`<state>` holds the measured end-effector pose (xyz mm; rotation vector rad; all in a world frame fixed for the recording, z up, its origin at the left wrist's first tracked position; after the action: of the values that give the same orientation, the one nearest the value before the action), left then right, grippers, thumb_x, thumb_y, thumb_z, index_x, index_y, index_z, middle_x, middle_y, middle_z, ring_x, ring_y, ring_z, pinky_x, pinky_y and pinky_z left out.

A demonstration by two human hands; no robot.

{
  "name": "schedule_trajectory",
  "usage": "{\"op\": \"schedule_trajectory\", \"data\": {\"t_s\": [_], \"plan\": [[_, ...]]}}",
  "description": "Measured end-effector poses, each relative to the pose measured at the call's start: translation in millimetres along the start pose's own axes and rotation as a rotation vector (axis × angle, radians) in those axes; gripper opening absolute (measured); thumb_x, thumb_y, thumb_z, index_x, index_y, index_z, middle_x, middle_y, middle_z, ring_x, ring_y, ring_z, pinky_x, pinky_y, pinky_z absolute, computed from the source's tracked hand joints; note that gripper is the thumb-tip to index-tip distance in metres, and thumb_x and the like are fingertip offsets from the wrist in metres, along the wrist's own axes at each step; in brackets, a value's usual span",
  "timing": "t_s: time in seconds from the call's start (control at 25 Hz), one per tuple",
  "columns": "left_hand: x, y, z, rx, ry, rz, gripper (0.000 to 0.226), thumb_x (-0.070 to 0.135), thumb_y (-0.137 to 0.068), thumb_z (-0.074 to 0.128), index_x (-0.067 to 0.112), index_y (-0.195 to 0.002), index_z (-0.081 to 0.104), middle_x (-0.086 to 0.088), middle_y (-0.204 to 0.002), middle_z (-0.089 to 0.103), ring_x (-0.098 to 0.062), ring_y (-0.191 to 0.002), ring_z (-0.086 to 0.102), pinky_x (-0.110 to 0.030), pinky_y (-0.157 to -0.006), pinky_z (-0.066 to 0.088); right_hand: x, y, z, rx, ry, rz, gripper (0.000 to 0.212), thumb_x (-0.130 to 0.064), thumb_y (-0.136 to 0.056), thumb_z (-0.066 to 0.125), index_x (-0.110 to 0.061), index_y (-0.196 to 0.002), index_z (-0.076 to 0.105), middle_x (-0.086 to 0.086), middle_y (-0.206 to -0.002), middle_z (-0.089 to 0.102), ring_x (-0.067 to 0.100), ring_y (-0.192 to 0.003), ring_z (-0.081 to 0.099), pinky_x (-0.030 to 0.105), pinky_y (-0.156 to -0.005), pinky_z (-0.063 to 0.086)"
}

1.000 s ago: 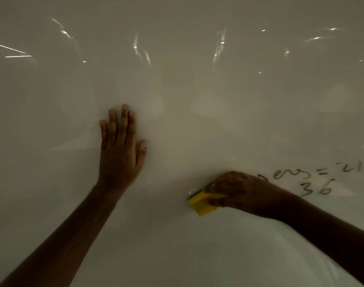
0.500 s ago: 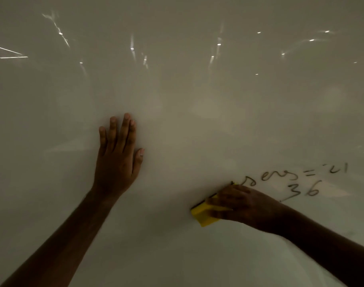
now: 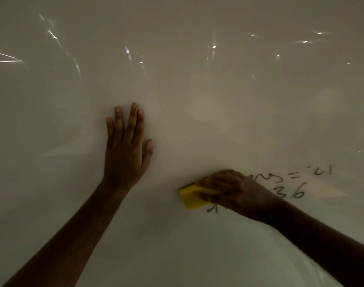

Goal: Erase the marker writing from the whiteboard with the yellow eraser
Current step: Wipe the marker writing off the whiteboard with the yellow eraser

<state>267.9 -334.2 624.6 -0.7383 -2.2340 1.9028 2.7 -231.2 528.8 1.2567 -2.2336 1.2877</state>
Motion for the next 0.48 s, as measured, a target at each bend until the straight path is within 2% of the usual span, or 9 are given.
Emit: {"op": "schedule_trajectory", "data": {"t_s": [0.16, 0.24, 0.36, 0.48], "plan": [[7.0, -4.1, 3.0, 0.002, 0.015, -0.039, 0.068, 0.032, -0.115, 0.036, -0.002, -0.170, 0.019, -0.021, -0.179, 0.014, -0.051, -0.164, 0.009, -0.061, -0.135, 0.006, -16.0, 57.7, 20.9, -0.164, 0.046, -0.140, 0.042, -0.021, -0.111, 0.058, -0.027, -0.152, 0.056, -0.003, -0.159, 0.054, 0.024, -0.132, 0.062, 0.044, -0.108, 0.053], [9.1, -5.1, 3.5, -0.001, 0.014, -0.040, 0.067, 0.031, -0.115, 0.037, -0.002, -0.170, 0.018, -0.021, -0.179, 0.014, -0.051, -0.165, 0.009, -0.061, -0.135, 0.005, -7.7, 62.0, 8.9, -0.178, 0.089, -0.178, 0.042, -0.018, -0.111, 0.056, -0.027, -0.153, 0.055, -0.003, -0.157, 0.057, 0.023, -0.131, 0.062, 0.043, -0.109, 0.052], [17.4, -7.1, 3.8, -0.011, 0.010, -0.046, 0.066, 0.028, -0.115, 0.037, -0.002, -0.170, 0.019, -0.022, -0.179, 0.015, -0.052, -0.164, 0.010, -0.062, -0.135, 0.006, 26.0, 42.9, -25.1, -0.056, 0.053, -0.044, 0.037, -0.021, -0.109, 0.061, -0.021, -0.146, 0.063, 0.004, -0.152, 0.062, 0.029, -0.130, 0.064, 0.045, -0.111, 0.051], [36.5, -8.7, 7.1, -0.030, -0.004, -0.030, 0.065, 0.026, -0.115, 0.037, -0.001, -0.171, 0.018, -0.020, -0.180, 0.014, -0.050, -0.165, 0.010, -0.062, -0.135, 0.006, 51.5, 17.6, -46.5, 0.092, 0.054, 0.170, 0.038, -0.026, -0.104, 0.072, -0.019, -0.141, 0.068, 0.005, -0.150, 0.063, 0.034, -0.121, 0.068, 0.047, -0.102, 0.054]]}}
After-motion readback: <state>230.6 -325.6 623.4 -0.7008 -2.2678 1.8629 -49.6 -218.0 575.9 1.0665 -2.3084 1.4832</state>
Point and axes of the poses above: each hand's wrist, its own y-axis away from the middle knuckle, its own z-axis out of the palm, x = y × z, the point moved 6 cm from there along -y, towards the middle knuckle
